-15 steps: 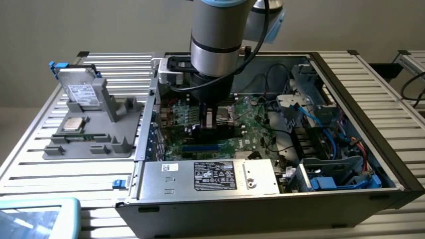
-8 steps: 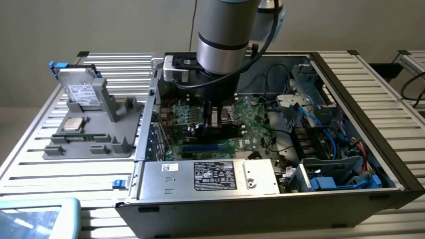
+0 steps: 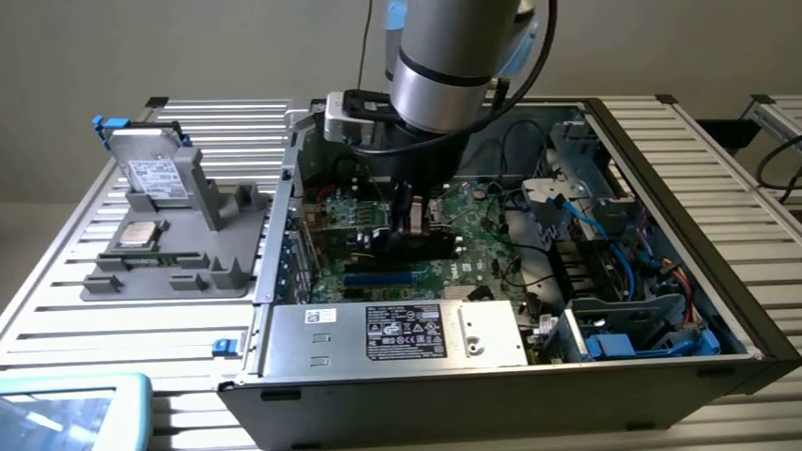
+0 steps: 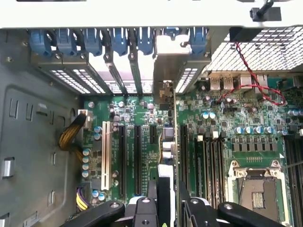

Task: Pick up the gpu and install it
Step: 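Insert the gpu into the slot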

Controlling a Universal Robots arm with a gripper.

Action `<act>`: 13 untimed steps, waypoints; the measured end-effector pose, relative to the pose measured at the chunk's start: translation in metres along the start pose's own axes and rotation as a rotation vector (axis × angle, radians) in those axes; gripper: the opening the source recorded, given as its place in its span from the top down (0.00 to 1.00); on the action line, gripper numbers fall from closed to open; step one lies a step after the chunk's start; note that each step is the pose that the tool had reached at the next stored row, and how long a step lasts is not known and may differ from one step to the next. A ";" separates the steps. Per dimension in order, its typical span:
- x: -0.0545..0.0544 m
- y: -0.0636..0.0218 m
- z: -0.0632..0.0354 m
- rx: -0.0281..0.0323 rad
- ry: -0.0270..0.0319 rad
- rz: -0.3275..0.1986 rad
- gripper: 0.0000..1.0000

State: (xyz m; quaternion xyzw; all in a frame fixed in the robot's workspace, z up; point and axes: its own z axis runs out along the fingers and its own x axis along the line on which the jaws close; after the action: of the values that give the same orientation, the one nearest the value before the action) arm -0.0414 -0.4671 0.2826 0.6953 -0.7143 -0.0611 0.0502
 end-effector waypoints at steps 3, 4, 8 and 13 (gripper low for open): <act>0.000 -0.0091 -0.0014 -0.0067 0.0005 -0.004 0.73; 0.000 -0.0110 -0.0018 -0.0151 0.0013 -0.005 0.73; 0.000 -0.0152 -0.0018 -0.0515 0.0106 -0.013 0.73; 0.000 -0.0157 -0.0019 -0.0634 0.0166 -0.014 0.73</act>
State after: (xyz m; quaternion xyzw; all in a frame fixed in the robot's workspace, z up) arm -0.0256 -0.4672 0.2821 0.6989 -0.7066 -0.0783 0.0777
